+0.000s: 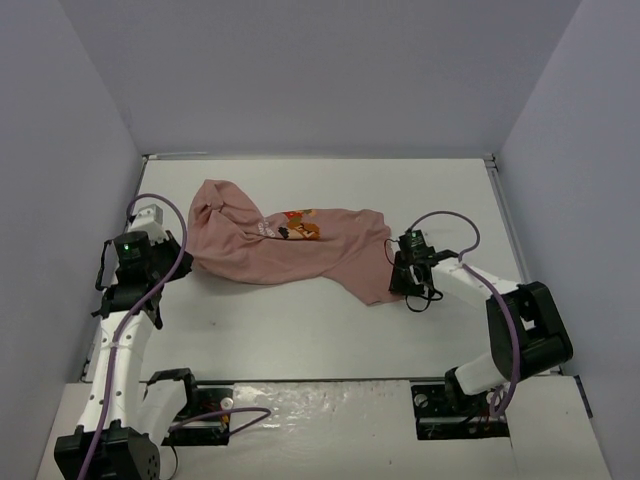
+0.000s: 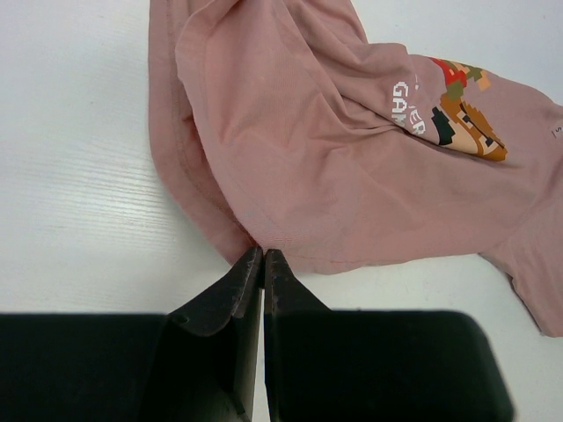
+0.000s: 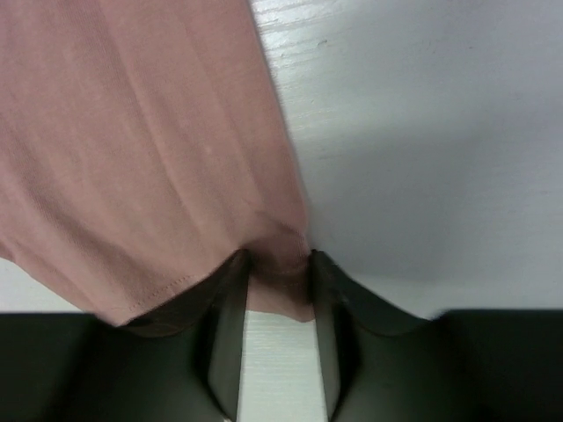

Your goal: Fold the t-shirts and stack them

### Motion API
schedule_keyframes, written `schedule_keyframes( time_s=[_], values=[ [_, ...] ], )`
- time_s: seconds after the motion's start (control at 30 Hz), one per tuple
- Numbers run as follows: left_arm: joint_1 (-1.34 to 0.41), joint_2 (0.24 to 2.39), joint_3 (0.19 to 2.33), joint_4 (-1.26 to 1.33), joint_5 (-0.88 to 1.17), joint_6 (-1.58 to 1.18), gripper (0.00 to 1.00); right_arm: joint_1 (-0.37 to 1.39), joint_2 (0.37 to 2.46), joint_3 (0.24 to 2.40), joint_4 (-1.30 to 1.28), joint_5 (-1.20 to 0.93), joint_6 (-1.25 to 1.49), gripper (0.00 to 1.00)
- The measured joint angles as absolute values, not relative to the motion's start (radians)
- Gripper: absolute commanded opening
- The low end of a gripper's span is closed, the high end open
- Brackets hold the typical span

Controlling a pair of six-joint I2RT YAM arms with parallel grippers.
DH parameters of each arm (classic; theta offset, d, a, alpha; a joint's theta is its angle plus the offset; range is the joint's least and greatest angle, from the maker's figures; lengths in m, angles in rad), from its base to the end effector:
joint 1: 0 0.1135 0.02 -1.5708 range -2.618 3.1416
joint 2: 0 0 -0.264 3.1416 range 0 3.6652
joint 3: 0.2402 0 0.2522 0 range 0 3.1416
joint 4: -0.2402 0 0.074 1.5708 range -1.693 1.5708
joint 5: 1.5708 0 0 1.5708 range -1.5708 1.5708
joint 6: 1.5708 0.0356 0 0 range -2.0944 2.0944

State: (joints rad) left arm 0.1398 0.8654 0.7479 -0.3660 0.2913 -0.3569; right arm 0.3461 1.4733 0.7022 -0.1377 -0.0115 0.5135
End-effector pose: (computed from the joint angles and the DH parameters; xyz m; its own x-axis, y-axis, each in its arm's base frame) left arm 0.1944 0.0170 0.2951 -0.4727 -0.4045 -0.7829 -0.0500 0.8993 -0.4344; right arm 0.2625 0.0951 0.1621 -0.8162 0.2278 -0.5310 0.0632 0.9487 0.3099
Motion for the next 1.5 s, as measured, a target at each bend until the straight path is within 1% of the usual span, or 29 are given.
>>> schedule_keyframes(
  time_s=[0.07, 0.1, 0.27, 0.37, 0.5, 0.67, 0.73, 0.87, 1.0, 1.2, 1.37, 1.5],
  values=[
    [0.14, 0.865, 0.748, -0.366, 0.291, -0.357, 0.0, 0.352, 1.474, 0.701, -0.138, -0.008, 0.522, 0.03],
    [0.14, 0.865, 0.748, -0.366, 0.291, -0.357, 0.0, 0.354, 1.475, 0.701, -0.138, -0.007, 0.526, 0.01],
    [0.14, 0.86, 0.748, -0.365, 0.286, -0.357, 0.0, 0.355, 1.472, 0.715, -0.168, -0.003, 0.526, 0.0],
    [0.14, 0.861, 0.806, -0.409, 0.267, -0.361, 0.0, 0.352, 1.461, 0.829, -0.278, 0.017, 0.501, 0.0],
    [0.14, 0.907, 1.059, -0.475, 0.233, -0.376, 0.0, 0.333, 1.451, 1.181, -0.399, 0.048, 0.446, 0.0],
    [0.141, 0.976, 1.484, -0.496, 0.195, -0.406, 0.0, 0.299, 1.477, 1.823, -0.524, 0.093, 0.355, 0.0],
    [0.142, 1.001, 1.639, -0.508, 0.171, -0.41, 0.0, 0.277, 1.484, 2.036, -0.546, 0.107, 0.323, 0.0],
    [0.142, 1.047, 1.923, -0.574, 0.117, -0.409, 0.0, 0.254, 1.46, 2.305, -0.607, 0.15, 0.255, 0.0],
    [0.142, 1.047, 2.079, -0.621, 0.083, -0.408, 0.0, 0.256, 1.414, 2.404, -0.651, 0.182, 0.2, 0.0],
    [0.142, 0.982, 2.186, -0.651, 0.104, -0.405, 0.0, 0.256, 1.337, 2.431, -0.693, 0.203, 0.152, 0.0],
    [0.132, 0.933, 2.198, -0.608, 0.141, -0.398, 0.0, 0.256, 1.322, 2.455, -0.69, 0.205, 0.12, 0.0],
    [0.131, 0.937, 2.123, -0.574, 0.146, -0.397, 0.0, 0.256, 1.345, 2.463, -0.673, 0.205, 0.102, 0.0]
  ],
)
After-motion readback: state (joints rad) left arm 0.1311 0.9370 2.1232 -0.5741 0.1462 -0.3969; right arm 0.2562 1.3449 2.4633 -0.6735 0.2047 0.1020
